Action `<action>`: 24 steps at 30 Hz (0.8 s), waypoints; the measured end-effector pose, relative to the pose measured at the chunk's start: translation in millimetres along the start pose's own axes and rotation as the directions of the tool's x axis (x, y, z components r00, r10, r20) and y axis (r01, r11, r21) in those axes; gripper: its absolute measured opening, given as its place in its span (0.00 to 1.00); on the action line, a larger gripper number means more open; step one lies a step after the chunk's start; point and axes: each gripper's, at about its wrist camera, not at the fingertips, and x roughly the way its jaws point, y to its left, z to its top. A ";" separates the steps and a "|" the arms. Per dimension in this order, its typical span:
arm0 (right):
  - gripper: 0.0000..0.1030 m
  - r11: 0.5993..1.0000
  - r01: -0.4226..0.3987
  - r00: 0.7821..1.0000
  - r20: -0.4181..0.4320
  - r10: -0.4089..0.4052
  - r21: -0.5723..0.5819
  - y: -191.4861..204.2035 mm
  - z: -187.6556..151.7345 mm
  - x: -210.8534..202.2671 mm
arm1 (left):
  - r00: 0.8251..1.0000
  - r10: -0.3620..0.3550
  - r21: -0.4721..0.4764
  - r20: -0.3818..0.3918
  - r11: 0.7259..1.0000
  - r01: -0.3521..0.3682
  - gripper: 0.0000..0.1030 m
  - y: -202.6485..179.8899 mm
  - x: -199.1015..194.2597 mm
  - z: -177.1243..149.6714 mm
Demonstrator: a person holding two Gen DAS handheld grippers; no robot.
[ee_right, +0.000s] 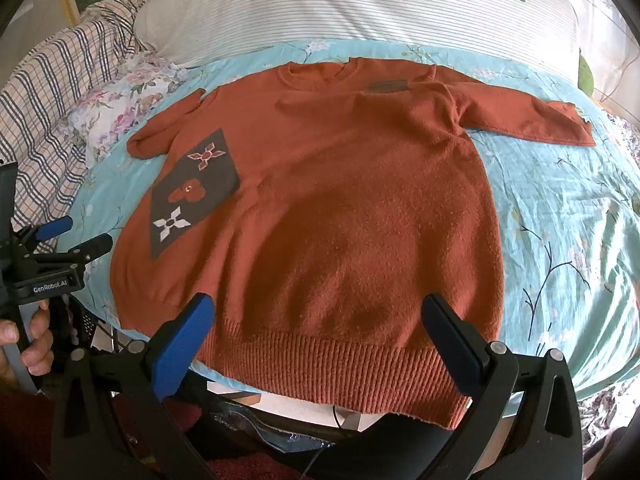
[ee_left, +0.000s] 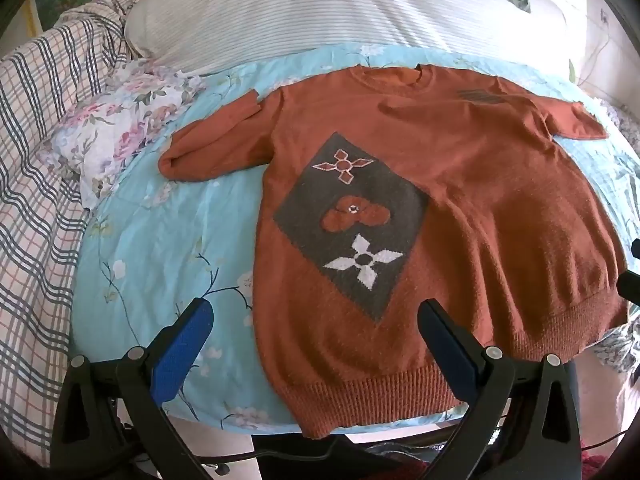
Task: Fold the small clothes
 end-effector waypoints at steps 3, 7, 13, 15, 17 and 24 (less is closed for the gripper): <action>1.00 1.000 -0.003 1.000 -0.001 0.003 -0.002 0.9 0.7 0.7 | 1.000 -0.002 0.003 0.000 1.000 0.002 0.99 -1.3 0.2 0.3; 1.00 1.000 -0.001 1.000 -0.001 0.001 -0.005 1.9 0.8 0.9 | 1.000 -0.010 0.005 -0.005 1.000 0.011 0.99 -0.3 1.3 1.9; 1.00 1.000 0.000 1.000 -0.001 0.000 0.000 2.6 0.9 2.0 | 1.000 -0.009 0.004 0.005 1.000 0.009 0.99 -1.8 2.9 2.1; 1.00 1.000 -0.001 1.000 -0.001 0.001 0.002 2.3 0.7 2.2 | 1.000 -0.008 0.004 0.009 1.000 0.008 0.99 -2.3 3.8 1.7; 1.00 1.000 -0.002 1.000 0.000 0.002 0.002 1.7 1.3 2.1 | 1.000 -0.013 0.002 0.006 1.000 0.012 0.99 -2.3 4.7 1.4; 1.00 1.000 0.000 1.000 0.000 0.000 -0.002 1.1 1.9 3.3 | 1.000 0.000 0.008 0.011 1.000 0.000 0.99 -3.8 6.4 2.4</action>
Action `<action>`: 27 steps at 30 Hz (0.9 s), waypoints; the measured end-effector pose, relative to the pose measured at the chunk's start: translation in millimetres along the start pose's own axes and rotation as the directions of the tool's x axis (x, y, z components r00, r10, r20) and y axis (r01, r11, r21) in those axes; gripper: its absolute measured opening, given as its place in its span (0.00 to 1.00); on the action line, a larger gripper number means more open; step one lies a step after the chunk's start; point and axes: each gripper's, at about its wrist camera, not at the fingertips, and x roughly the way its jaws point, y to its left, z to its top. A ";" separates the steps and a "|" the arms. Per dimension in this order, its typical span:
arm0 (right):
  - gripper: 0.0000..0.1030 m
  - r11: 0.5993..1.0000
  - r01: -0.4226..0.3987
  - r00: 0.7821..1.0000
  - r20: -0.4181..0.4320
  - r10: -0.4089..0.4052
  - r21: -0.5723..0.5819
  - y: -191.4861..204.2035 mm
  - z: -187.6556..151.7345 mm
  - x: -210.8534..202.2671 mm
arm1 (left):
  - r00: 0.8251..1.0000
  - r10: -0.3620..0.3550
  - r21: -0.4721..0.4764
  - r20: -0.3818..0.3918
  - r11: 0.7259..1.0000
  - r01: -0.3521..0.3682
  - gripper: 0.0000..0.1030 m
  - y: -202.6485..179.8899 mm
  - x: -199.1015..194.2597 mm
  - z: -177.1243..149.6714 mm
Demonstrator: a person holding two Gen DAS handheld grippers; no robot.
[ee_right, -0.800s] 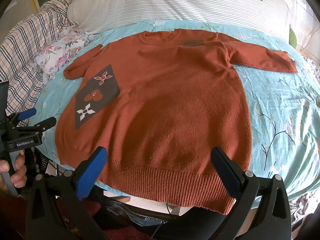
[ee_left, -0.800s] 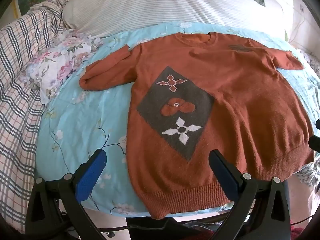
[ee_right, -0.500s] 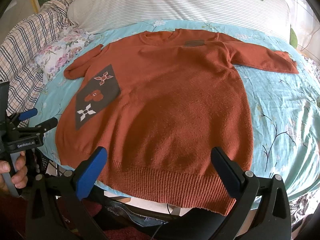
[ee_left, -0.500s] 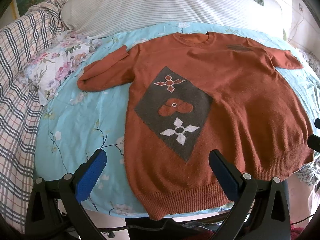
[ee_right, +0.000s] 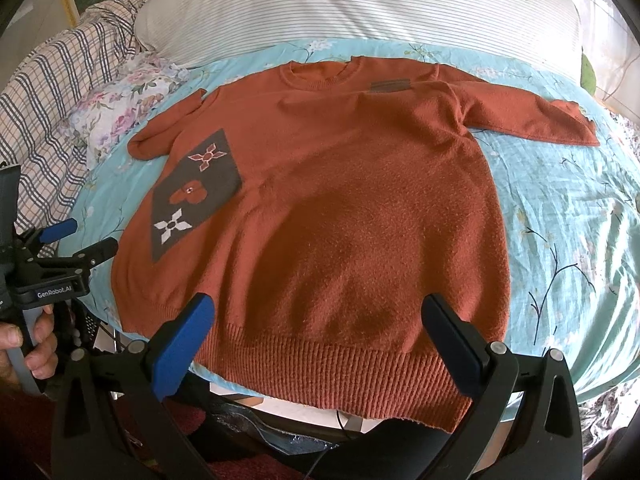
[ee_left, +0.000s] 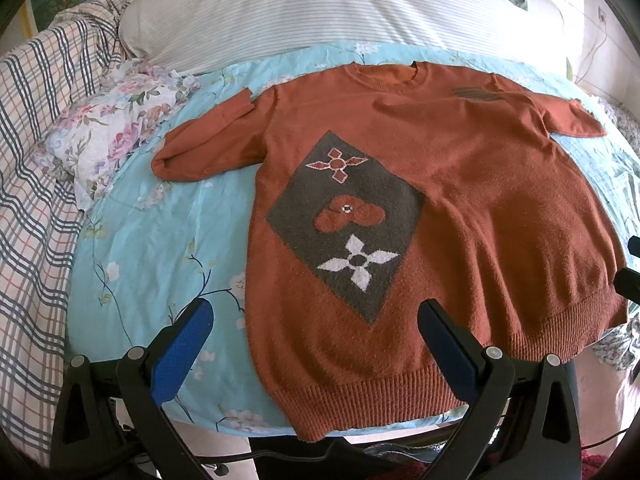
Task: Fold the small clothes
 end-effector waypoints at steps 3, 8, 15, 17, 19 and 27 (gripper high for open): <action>1.00 1.000 0.000 1.000 0.000 0.000 0.001 0.2 -0.2 0.3 | 1.000 0.000 -0.004 0.012 1.000 0.000 0.99 0.0 0.5 0.0; 1.00 1.000 0.000 1.000 0.000 0.000 0.002 0.3 0.3 0.6 | 1.000 0.001 -0.004 0.022 1.000 -0.001 0.99 0.2 0.1 -0.5; 1.00 1.000 -0.001 1.000 0.001 0.001 0.002 0.6 -0.5 0.2 | 0.999 0.005 -0.004 0.034 1.000 -0.005 0.99 -0.2 -0.1 -0.5; 1.00 1.000 0.001 1.000 0.001 -0.001 0.001 -2.6 -1.3 1.0 | 0.999 0.002 -0.006 0.032 1.000 -0.001 0.99 -0.6 0.3 -1.1; 1.00 1.000 -0.001 1.000 0.001 0.001 0.001 -9.6 -3.8 2.6 | 1.000 0.001 -0.006 0.026 1.000 -0.001 0.99 -0.9 0.7 -1.1; 1.00 1.000 0.000 1.000 0.001 0.000 0.006 -4.2 1.3 6.3 | 0.999 -0.005 -0.013 0.034 1.000 0.005 0.99 -2.1 4.5 0.1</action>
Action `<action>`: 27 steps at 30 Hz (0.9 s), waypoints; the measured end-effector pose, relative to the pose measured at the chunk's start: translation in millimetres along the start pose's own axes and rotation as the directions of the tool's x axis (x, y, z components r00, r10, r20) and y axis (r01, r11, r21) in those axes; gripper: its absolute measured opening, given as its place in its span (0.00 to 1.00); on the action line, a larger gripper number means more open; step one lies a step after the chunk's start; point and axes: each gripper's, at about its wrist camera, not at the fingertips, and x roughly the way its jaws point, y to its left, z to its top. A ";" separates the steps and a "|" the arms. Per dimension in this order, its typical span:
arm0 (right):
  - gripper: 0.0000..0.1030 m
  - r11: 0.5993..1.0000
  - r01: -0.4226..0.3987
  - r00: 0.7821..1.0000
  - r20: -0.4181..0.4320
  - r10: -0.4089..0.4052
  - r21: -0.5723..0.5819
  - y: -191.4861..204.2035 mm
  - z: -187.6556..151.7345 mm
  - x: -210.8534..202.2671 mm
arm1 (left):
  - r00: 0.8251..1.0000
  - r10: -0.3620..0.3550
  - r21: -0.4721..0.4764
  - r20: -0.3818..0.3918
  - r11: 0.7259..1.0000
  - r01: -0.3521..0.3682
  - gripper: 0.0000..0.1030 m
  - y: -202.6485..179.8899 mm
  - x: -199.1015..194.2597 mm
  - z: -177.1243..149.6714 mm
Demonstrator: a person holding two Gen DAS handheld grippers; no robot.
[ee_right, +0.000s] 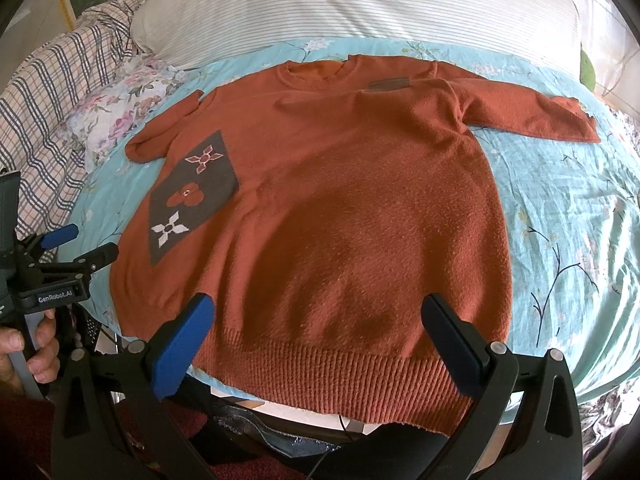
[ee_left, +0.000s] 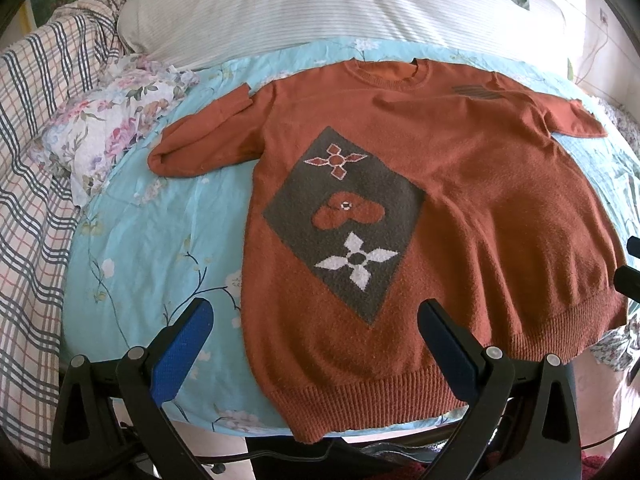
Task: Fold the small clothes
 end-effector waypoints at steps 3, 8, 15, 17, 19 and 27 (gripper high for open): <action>1.00 1.000 -0.006 1.000 0.006 0.006 0.020 -0.5 7.5 4.7 | 1.000 -0.011 -0.001 0.011 1.000 0.011 0.99 -0.6 2.2 1.2; 1.00 0.998 0.020 0.999 0.045 -0.023 0.063 -39.2 10.1 -0.3 | 0.999 -0.044 -0.009 0.012 0.999 0.044 0.99 0.2 9.5 8.5; 1.00 0.978 0.026 0.984 0.166 -0.061 0.207 -110.9 26.8 -13.3 | 0.999 -0.049 -0.014 -0.010 0.999 0.049 0.99 0.3 25.2 22.2; 1.00 0.963 0.020 0.980 0.185 -0.072 0.270 -139.8 33.7 -19.0 | 0.998 -0.064 -0.024 -0.023 0.998 0.064 0.99 -1.2 29.7 24.8; 0.98 0.950 0.037 0.974 0.202 -0.103 0.309 -166.4 40.3 -26.2 | 0.997 -0.073 -0.024 -0.039 0.997 0.072 0.99 -4.7 35.3 27.2; 0.63 0.878 0.089 0.954 0.213 -0.211 0.471 -291.9 90.0 -33.7 | 0.992 -0.080 0.020 -0.094 0.996 0.082 0.99 -28.5 56.7 36.7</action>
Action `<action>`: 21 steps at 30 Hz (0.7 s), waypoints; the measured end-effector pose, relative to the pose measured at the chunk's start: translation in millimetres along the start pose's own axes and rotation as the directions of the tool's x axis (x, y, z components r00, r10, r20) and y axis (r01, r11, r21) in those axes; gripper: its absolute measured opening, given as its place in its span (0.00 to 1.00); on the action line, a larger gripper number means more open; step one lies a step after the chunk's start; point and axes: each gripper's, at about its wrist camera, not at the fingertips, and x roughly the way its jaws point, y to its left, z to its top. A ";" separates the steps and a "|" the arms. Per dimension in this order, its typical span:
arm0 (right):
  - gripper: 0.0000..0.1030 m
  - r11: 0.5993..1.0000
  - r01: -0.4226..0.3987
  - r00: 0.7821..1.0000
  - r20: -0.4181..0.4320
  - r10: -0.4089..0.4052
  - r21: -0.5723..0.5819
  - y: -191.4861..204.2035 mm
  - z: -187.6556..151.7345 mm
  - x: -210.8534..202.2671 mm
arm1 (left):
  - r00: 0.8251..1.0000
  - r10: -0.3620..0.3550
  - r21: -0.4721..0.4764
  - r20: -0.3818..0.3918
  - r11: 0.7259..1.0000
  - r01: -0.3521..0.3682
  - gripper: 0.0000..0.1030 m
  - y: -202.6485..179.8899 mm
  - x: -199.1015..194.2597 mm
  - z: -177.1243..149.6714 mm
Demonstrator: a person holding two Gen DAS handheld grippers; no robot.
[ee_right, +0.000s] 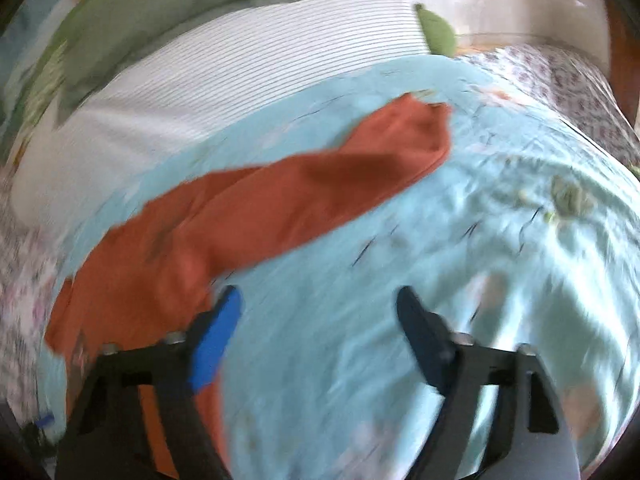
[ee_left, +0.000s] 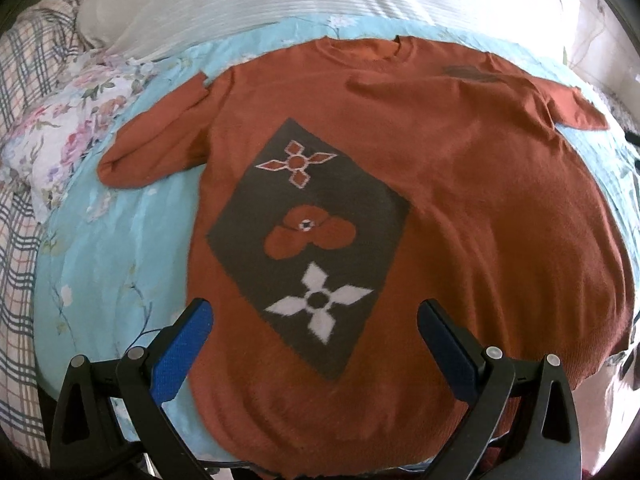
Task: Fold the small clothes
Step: 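Grasp the sweater sleeve cuff with the right gripper and lift it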
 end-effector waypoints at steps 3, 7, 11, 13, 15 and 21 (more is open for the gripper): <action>0.59 0.997 0.040 0.999 0.000 -0.040 0.072 -36.3 38.8 28.9 | 1.000 -0.008 0.009 -0.024 1.000 0.008 0.99 -6.7 7.2 4.4; 0.56 0.986 0.067 0.997 0.022 -0.072 0.154 -74.7 83.1 59.2 | 0.997 -0.018 0.019 -0.071 1.000 0.019 0.99 -15.5 20.2 9.0; 0.56 0.977 0.121 0.992 0.019 -0.126 0.178 -99.1 116.5 90.6 | 0.994 -0.017 0.034 -0.110 0.999 0.021 0.99 -22.7 35.0 14.4; 0.56 0.971 0.167 0.986 0.002 -0.169 0.171 -108.6 129.3 107.6 | 0.991 -0.020 0.033 -0.129 0.999 0.025 0.99 -25.5 43.4 18.1; 0.56 0.971 0.120 0.993 -0.022 -0.118 0.207 -121.0 135.4 119.3 | 0.989 -0.025 0.029 -0.144 0.999 0.029 0.99 -27.8 51.6 23.1; 0.09 0.987 0.073 0.995 -0.071 -0.063 0.143 -105.4 135.1 129.7 | 0.986 -0.050 0.029 -0.159 0.998 0.055 0.99 -33.7 61.0 33.5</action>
